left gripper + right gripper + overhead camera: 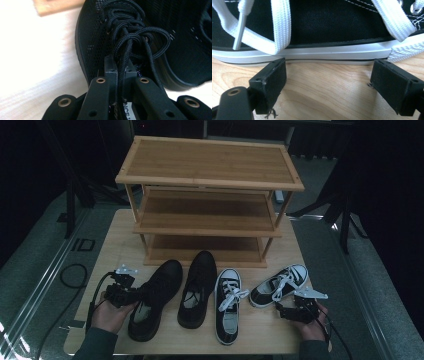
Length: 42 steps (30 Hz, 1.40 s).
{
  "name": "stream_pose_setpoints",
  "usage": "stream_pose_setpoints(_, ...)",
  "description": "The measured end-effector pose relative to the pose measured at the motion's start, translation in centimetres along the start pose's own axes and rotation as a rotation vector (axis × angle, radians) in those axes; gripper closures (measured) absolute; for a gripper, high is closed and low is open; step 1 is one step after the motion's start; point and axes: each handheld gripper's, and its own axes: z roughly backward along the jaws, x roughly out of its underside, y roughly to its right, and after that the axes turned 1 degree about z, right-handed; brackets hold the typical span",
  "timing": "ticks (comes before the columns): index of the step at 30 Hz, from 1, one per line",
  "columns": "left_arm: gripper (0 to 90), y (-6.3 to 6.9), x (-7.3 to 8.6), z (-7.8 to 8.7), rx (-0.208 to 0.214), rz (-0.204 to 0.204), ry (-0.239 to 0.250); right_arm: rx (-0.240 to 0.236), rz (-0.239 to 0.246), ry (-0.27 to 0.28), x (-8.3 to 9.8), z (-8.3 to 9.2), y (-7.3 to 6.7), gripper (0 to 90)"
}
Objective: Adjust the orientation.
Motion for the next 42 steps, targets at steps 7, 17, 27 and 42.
stream_pose_setpoints(7, 86.5, -1.0, -2.8, -1.2, -0.036, 0.008, 0.022, 0.0, 0.0, 0.0, 0.0, 0.0, 0.0, 13.4)
stream_pose_setpoints(17, 86.6, -1.5, -6.7, -3.6, -0.133, 0.053, 0.087, 0.0, 0.0, 0.0, 0.0, 0.0, 0.0, 13.4)
stream_pose_setpoints(27, 86.5, -1.5, -8.0, -5.5, -0.177, 0.137, 0.141, 0.0, 0.0, 0.0, 0.0, 0.0, 0.0, 13.4)
stream_pose_setpoints(42, 86.4, -1.7, -7.4, -6.1, -0.22, 0.24, 0.215, 0.0, 0.0, 0.0, 0.0, 0.0, 0.0, 13.4)
